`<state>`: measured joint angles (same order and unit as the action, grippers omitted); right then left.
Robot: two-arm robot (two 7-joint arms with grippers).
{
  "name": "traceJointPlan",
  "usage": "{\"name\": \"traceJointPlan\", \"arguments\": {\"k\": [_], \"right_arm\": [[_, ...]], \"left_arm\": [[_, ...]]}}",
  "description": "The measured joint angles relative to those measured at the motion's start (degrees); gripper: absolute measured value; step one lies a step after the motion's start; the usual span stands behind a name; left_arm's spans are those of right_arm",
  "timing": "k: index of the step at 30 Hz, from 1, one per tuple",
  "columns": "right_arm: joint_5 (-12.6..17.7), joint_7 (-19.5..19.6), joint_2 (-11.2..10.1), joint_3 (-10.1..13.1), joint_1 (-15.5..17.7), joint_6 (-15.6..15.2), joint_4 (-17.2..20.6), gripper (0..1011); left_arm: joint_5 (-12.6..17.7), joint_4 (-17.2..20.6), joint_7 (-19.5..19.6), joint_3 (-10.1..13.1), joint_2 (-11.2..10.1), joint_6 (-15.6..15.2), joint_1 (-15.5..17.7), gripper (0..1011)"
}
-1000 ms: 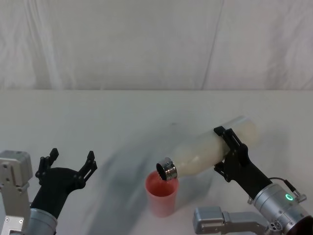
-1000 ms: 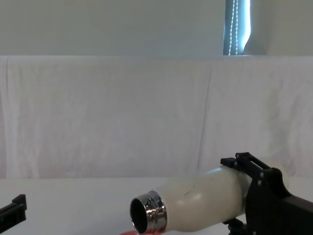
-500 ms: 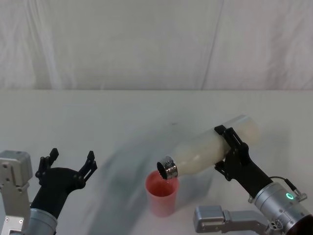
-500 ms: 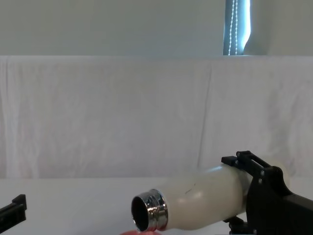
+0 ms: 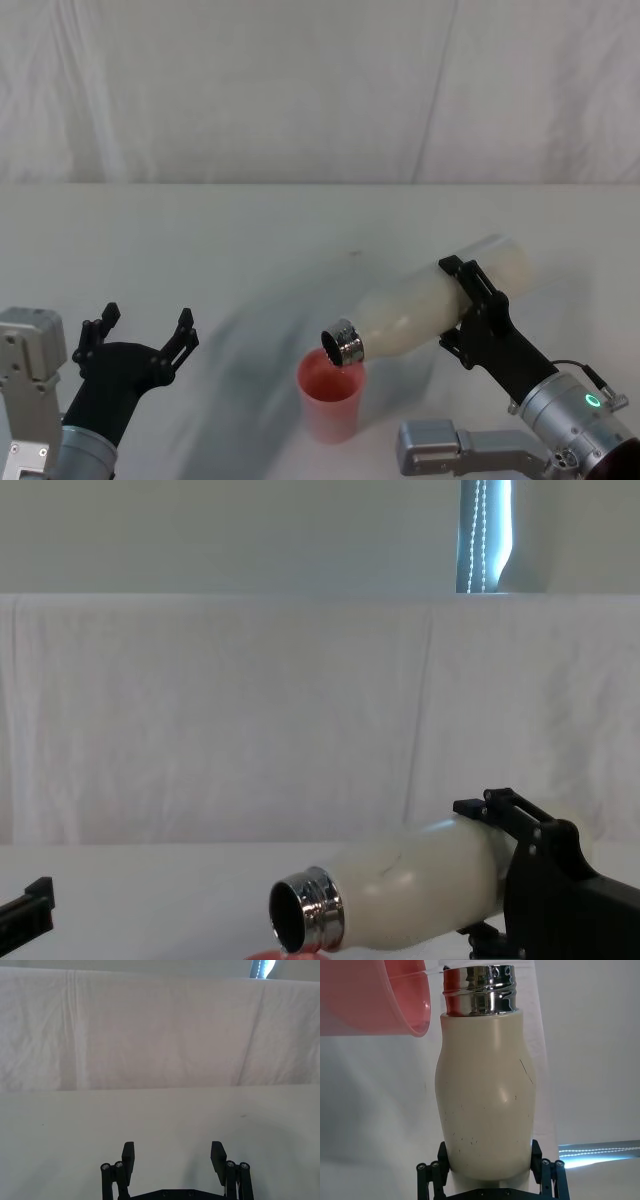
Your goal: Grasp the thermos with one hand and pour water into the cup lid.
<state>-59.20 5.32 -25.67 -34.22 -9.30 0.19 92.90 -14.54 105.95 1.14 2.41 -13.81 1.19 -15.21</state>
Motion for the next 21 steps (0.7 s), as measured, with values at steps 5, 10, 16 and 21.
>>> {"name": "traceJointPlan", "arguments": {"k": [5,10,16,21], "right_arm": [[-0.06,0.00,0.01,-0.11,-0.07,-0.01,-0.01,962],[-0.16,0.00,0.01,-0.17,-0.12,-0.03,-0.03,962],[-0.21,0.00,0.00,-0.22,-0.14,-0.05,-0.03,962],[-0.26,-0.01,-0.01,-0.26,-0.15,-0.06,-0.03,962]], "left_arm": [[0.00,0.00,0.00,0.00,0.00,0.00,0.00,1001],[0.00,0.00,0.00,0.00,0.00,0.00,0.00,1001],[0.00,0.00,0.00,0.00,0.00,0.00,0.00,1001],[0.00,0.00,0.00,0.00,0.00,0.00,0.00,1001]]}}
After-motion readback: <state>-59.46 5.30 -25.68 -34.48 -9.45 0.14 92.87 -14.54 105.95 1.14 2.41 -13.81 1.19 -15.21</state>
